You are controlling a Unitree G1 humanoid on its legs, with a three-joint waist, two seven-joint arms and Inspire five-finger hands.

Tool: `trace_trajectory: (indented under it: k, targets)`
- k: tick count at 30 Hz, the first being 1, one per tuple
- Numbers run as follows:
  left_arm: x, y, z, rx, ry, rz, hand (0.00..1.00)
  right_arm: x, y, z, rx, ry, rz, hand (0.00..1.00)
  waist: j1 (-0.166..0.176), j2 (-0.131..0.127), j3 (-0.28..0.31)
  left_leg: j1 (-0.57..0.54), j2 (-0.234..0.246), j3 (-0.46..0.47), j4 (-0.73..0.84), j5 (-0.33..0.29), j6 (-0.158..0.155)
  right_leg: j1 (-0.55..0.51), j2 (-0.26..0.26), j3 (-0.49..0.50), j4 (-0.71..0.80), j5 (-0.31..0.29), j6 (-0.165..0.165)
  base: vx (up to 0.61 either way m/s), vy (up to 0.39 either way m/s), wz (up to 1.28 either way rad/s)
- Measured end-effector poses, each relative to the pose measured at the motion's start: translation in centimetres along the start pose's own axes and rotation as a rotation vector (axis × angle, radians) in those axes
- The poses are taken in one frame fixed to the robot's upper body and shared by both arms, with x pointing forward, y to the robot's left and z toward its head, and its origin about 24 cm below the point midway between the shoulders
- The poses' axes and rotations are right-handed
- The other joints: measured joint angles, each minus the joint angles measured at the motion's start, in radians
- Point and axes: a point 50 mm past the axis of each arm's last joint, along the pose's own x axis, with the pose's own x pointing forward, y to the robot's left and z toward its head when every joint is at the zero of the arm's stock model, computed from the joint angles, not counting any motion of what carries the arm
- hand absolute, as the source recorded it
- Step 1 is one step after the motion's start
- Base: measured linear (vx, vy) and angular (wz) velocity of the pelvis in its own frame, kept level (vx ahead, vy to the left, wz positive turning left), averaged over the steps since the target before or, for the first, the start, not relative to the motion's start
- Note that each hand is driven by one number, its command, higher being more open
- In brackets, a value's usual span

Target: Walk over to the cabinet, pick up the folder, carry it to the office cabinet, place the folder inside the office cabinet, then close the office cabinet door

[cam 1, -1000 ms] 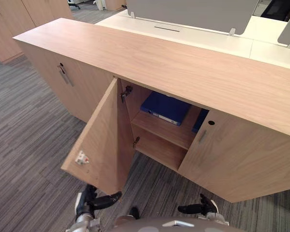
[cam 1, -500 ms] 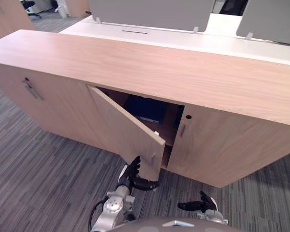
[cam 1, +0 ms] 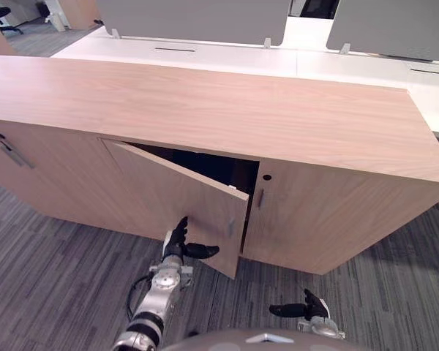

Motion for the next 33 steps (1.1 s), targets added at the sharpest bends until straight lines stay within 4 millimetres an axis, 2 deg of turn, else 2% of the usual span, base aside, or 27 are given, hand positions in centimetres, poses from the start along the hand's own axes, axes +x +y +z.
trace_trajectory:
  k: [2, 6, 10, 16, 18, 21, 25, 27, 28, 30, 33]
  targets:
    - [0.4, 1.1, 0.3, 0.029, -0.003, 0.020, 1.00, 0.0, 0.0, 0.1, -0.001, 0.001, 0.003, 1.00, -0.006, -0.003, 0.000, -0.001, 0.002, 0.013, 0.003, -0.003, -0.001, -0.007, 0.002, 0.009, -0.001, 0.003, -0.004, 0.01, -0.011, -0.14]
    - [1.0, 1.8, 1.4, 0.044, -0.024, 0.040, 1.00, 0.1, 0.0, 0.1, -0.003, 0.005, 0.003, 1.00, -0.013, -0.007, 0.000, -0.003, 0.004, 0.031, 0.003, -0.008, -0.004, -0.015, 0.004, 0.015, -0.011, 0.015, -0.010, -0.01, -0.012, -0.16]
    - [1.2, 1.8, 1.9, 0.039, -0.039, 0.033, 1.00, 0.1, 0.0, 0.2, -0.004, 0.007, 0.004, 1.00, -0.019, -0.011, 0.000, -0.004, 0.004, 0.040, 0.002, -0.009, -0.004, -0.021, 0.004, 0.015, -0.013, 0.018, -0.007, -0.03, -0.014, -0.08]
    - [0.9, 1.3, 1.6, 0.026, -0.038, 0.003, 1.00, 0.2, -0.4, 0.0, 0.008, 0.018, -0.010, 1.00, -0.020, -0.011, 0.000, -0.003, 0.005, 0.042, 0.000, -0.009, -0.004, -0.022, 0.004, 0.015, -0.014, 0.018, -0.007, -0.01, -0.006, -0.01]
    - [0.2, 1.2, 0.9, 0.018, -0.031, -0.016, 1.00, 0.2, -0.6, -0.2, 0.025, 0.028, -0.018, 1.00, -0.022, -0.010, 0.000, -0.003, 0.006, 0.042, 0.003, -0.009, -0.004, -0.022, 0.005, 0.015, -0.014, 0.018, -0.007, 0.00, 0.000, 0.00]
    - [-1.0, 1.1, -1.5, 0.007, 0.031, -0.039, 1.00, 0.2, -0.9, -0.5, 0.025, 0.042, -0.026, 1.00, -0.022, -0.010, 0.000, 0.001, 0.011, 0.046, 0.003, -0.009, -0.004, -0.019, 0.009, 0.017, -0.015, 0.018, -0.007, -0.02, -0.018, -0.03]
    - [-3.1, 1.6, -5.5, -0.010, 0.161, -0.037, 1.00, 0.2, -1.1, -0.8, 0.057, 0.054, -0.030, 1.00, -0.013, -0.011, 0.002, 0.011, 0.025, 0.064, 0.012, -0.011, -0.007, -0.020, 0.023, 0.042, -0.013, 0.019, -0.005, -0.04, -0.047, -0.15]
    - [-3.6, 1.9, -6.9, -0.036, 0.213, -0.013, 1.00, 0.2, -1.0, -0.8, 0.056, 0.058, -0.028, 1.00, -0.010, -0.023, 0.012, -0.013, 0.028, -0.009, 0.062, -0.019, 0.000, -0.023, 0.018, 0.051, -0.011, 0.023, -0.003, -0.03, -0.090, -0.09]
    - [-3.9, 2.1, -7.6, -0.043, 0.243, 0.004, 1.00, 0.3, -0.9, -0.6, 0.056, 0.058, -0.026, 1.00, -0.006, -0.026, 0.017, -0.042, 0.030, -0.075, 0.102, -0.029, 0.006, -0.038, 0.015, 0.060, -0.004, 0.027, -0.001, -0.01, -0.073, -0.12]
    - [-4.3, 2.5, -8.8, -0.034, 0.294, 0.016, 1.00, 0.4, -1.0, -0.2, 0.054, 0.049, -0.029, 1.00, 0.005, -0.018, 0.041, -0.073, 0.037, -0.136, 0.162, -0.061, 0.010, -0.054, 0.017, 0.075, 0.003, 0.036, 0.005, -0.04, -0.033, -0.17]
    - [-5.6, 3.1, -11.7, -0.057, 0.432, 0.065, 1.00, 0.6, -1.5, 0.1, 0.073, 0.050, -0.042, 1.00, 0.034, 0.003, 0.059, -0.070, 0.042, -0.173, 0.179, -0.111, -0.008, -0.075, 0.023, 0.125, 0.007, 0.053, 0.019, -0.08, 0.035, -0.43]
